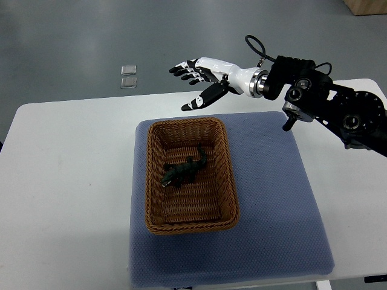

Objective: Place crocodile in brown basket with right hand
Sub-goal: 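Open the right hand, release the crocodile, and raise the hand away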

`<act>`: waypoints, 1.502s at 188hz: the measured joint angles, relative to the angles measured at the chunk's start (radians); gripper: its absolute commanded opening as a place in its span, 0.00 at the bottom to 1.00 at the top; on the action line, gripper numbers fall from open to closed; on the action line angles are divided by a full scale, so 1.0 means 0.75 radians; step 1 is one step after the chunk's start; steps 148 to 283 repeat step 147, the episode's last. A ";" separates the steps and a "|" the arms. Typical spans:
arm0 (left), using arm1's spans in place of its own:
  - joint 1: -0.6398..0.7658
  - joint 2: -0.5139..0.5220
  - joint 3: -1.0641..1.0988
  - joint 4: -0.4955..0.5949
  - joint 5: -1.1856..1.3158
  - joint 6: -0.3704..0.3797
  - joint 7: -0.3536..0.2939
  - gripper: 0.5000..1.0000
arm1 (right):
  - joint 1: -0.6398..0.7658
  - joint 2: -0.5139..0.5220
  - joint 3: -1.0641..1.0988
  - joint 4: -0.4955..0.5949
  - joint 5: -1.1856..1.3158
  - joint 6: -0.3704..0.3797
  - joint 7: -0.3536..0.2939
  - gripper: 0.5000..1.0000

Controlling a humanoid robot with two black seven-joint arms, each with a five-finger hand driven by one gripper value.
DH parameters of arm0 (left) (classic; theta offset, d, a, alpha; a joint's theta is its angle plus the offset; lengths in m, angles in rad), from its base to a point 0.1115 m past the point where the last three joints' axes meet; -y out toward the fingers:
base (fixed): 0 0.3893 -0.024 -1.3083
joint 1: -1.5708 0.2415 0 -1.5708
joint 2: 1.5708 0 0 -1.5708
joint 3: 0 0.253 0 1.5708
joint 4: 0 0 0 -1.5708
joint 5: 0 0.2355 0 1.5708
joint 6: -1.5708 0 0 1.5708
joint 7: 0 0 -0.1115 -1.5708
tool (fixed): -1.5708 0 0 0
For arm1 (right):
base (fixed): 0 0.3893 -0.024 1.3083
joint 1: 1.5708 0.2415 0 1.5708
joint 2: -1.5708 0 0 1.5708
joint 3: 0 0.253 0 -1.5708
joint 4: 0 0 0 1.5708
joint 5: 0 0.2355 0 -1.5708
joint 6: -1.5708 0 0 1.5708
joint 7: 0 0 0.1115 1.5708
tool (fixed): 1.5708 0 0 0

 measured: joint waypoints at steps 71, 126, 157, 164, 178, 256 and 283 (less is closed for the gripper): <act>0.000 0.000 0.003 -0.001 0.001 0.000 0.000 1.00 | -0.385 0.123 0.727 -0.202 0.719 0.005 0.191 0.84; 0.000 0.000 0.005 -0.003 0.003 0.000 0.000 1.00 | -0.538 0.148 0.764 -0.272 1.040 0.071 0.264 0.85; 0.000 0.000 0.005 -0.001 0.003 0.000 0.000 1.00 | -0.562 0.169 0.764 -0.276 1.048 0.106 0.264 0.85; 0.000 0.000 0.005 -0.001 0.003 0.000 0.000 1.00 | -0.562 0.169 0.764 -0.276 1.048 0.106 0.264 0.85; 0.000 0.000 0.005 -0.001 0.003 0.000 0.000 1.00 | -0.562 0.169 0.764 -0.276 1.048 0.106 0.264 0.85; 0.000 0.000 0.005 -0.001 0.003 0.000 0.000 1.00 | -0.562 0.169 0.764 -0.276 1.048 0.106 0.264 0.85; 0.000 0.000 0.005 -0.001 0.003 0.000 0.000 1.00 | -0.562 0.169 0.764 -0.276 1.048 0.106 0.264 0.85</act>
